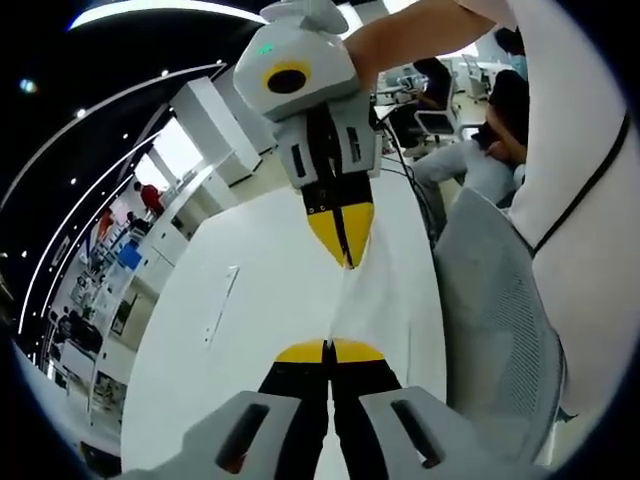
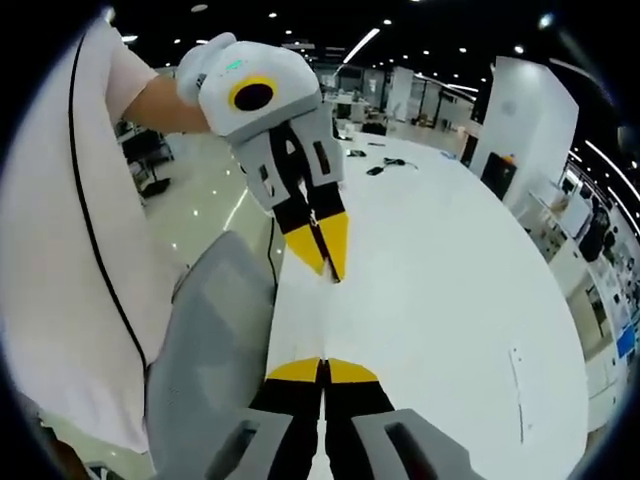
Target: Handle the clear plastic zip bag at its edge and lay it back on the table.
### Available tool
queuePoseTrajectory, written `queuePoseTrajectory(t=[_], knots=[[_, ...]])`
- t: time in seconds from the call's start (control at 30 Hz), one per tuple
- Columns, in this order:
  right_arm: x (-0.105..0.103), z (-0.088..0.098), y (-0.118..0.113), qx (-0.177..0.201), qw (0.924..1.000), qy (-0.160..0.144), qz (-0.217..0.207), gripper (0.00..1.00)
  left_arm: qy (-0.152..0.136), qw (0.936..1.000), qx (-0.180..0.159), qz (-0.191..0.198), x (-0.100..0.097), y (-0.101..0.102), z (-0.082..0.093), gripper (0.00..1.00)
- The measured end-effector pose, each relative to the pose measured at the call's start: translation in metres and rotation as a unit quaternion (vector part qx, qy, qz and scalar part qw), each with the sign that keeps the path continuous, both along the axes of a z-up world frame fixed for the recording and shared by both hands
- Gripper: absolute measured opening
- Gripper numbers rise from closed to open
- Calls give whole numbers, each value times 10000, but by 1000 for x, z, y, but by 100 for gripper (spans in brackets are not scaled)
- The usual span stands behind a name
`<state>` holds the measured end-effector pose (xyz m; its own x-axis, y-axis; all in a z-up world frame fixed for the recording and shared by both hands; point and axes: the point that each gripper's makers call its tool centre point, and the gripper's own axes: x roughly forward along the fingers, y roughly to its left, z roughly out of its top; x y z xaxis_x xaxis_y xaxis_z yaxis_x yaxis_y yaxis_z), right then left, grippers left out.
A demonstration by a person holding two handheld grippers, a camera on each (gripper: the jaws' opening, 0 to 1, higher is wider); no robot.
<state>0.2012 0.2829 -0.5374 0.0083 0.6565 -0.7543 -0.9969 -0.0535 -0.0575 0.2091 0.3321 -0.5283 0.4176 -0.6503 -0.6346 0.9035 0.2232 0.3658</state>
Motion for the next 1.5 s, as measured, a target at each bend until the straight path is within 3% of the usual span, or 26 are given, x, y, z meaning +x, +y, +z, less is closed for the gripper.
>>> queuePoseTrajectory(t=[0.27,0.5,0.7,1.03,1.27,1.5], knots=[[6,0,-1,-126,9996,-238,-12,0,128,9999,-12,90,0,1,-5,0],[7,-1,-3,-193,9994,-293,-76,0,8,9999,-57,105,2,0,-2,0],[8,-4,-5,-310,9988,-353,-124,0,-68,9999,-138,51,2,-12,6,11],[8,-5,-4,-379,9983,-403,-208,0,-123,9990,-162,-398,-15,-42,11,7],[8,-5,-2,-396,9981,-385,-276,0,-32,9985,-6,-543,-20,-48,5,1],[4,-5,0,-405,9981,-396,-233,0,-18,9985,118,-540,-17,-49,1,3]])
